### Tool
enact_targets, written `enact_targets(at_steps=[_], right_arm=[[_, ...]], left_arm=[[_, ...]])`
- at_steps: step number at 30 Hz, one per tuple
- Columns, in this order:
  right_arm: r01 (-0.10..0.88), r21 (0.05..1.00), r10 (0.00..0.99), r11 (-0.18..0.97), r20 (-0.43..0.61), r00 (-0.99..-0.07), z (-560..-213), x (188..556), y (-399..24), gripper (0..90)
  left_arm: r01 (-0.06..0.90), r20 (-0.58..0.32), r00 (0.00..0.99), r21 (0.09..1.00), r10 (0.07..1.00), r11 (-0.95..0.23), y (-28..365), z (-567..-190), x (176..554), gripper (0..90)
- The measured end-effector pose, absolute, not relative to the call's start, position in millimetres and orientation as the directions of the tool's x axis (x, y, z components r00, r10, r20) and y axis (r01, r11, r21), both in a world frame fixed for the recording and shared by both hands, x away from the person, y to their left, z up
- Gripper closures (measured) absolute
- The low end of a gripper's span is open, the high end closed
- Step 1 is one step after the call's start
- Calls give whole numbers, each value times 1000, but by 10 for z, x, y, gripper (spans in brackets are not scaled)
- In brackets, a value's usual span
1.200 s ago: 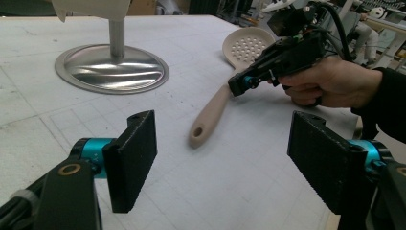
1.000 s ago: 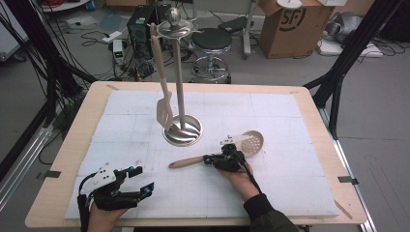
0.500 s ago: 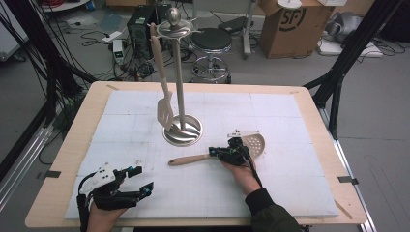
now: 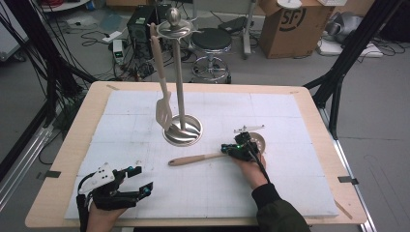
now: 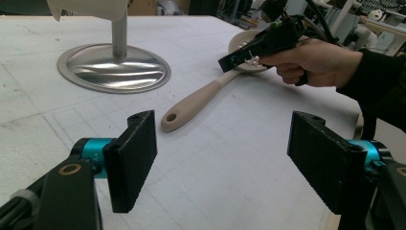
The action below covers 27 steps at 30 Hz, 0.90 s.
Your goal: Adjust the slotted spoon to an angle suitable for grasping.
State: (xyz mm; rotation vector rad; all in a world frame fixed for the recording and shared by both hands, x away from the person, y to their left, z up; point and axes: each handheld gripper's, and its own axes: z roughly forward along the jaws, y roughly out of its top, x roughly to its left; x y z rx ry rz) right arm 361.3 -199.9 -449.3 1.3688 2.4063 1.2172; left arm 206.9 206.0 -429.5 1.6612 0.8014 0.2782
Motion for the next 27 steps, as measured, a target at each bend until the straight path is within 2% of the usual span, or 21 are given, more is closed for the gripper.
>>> enact_targets(at_steps=[10, 20, 22, 27], right_arm=[[675, 670, 790, 309, 214, -575, -4468, 3415, -2103, 900], [696, 684, 810, 221, 269, -521, -4496, 3177, -2209, 900], [703, 690, 801, 173, 317, -509, -4500, 3155, -2231, 900], [684, 715, 748, 143, 374, -548, -4462, 3098, -2165, 900]], left_arm=[[350, -239, 729, 935, 642, -50, 2067, -4293, 2056, 261], [353, -238, 732, 934, 639, -57, 2049, -4296, 2059, 261], [353, -237, 730, 934, 641, -57, 2052, -4297, 2059, 261], [353, -237, 730, 934, 641, -56, 2051, -4297, 2061, 261]])
